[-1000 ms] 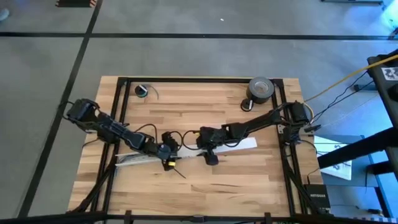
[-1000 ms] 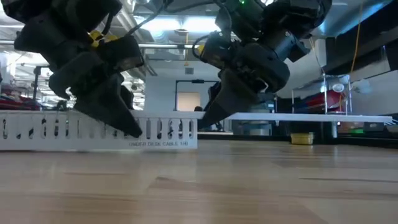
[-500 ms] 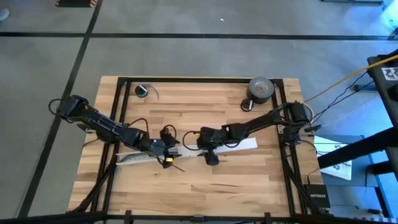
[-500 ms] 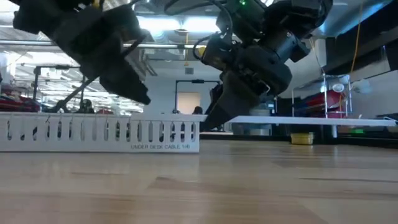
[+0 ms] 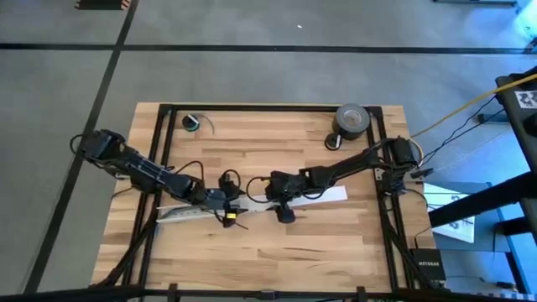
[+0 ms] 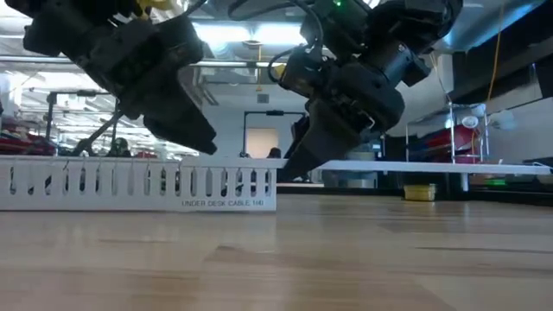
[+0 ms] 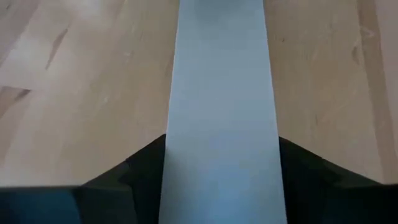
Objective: Ziptie cables
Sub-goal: Close the white cable duct
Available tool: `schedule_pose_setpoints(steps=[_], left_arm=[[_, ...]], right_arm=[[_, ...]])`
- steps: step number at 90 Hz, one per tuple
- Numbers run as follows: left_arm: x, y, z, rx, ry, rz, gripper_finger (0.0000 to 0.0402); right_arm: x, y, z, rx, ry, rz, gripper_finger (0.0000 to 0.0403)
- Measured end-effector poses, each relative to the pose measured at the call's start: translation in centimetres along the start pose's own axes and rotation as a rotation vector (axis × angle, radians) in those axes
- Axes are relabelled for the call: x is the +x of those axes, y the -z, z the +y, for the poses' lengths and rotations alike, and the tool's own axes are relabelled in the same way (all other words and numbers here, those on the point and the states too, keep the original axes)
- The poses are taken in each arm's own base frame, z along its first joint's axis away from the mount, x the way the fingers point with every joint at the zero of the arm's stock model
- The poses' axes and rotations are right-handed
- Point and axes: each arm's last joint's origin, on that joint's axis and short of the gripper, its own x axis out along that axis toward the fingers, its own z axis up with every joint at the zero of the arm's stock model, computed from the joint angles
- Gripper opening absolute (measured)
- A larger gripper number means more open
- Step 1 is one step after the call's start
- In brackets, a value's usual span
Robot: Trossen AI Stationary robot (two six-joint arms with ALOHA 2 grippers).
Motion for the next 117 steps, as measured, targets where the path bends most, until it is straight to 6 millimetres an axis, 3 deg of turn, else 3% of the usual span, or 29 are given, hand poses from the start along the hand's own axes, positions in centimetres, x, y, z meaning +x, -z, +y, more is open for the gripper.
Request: schedule_pose_setpoints(steps=[23, 38, 68, 86, 117], left_arm=[[-0.1, 0.0, 0.0, 0.009, -0.001, 0.003, 0.0285], [-1.5, -0.7, 0.3, 0.004, 0.003, -0.006, 0.0285], [-5.2, -1.1, 1.5, -0.048, -0.025, 0.064, 0.0285], [-5.1, -1.2, 1.7, -0.071, -0.032, 0.058, 0.0285], [-5.0, -1.8, 1.5, -0.063, -0.009, 0.009, 0.0285]], right_arm=[[-0.1, -0.1, -0.1, 0.023, 0.021, 0.022, 0.0302], [-0.7, -0.9, -0.1, 0.014, 0.018, 0.100, 0.0324], [-3.1, -2.7, -0.1, -0.007, 0.039, 0.082, 0.0328], [-4.7, -3.6, 0.0, -0.012, 0.066, 0.032, 0.0328], [-4.5, -3.3, 0.1, 0.009, 0.064, 0.004, 0.0328]])
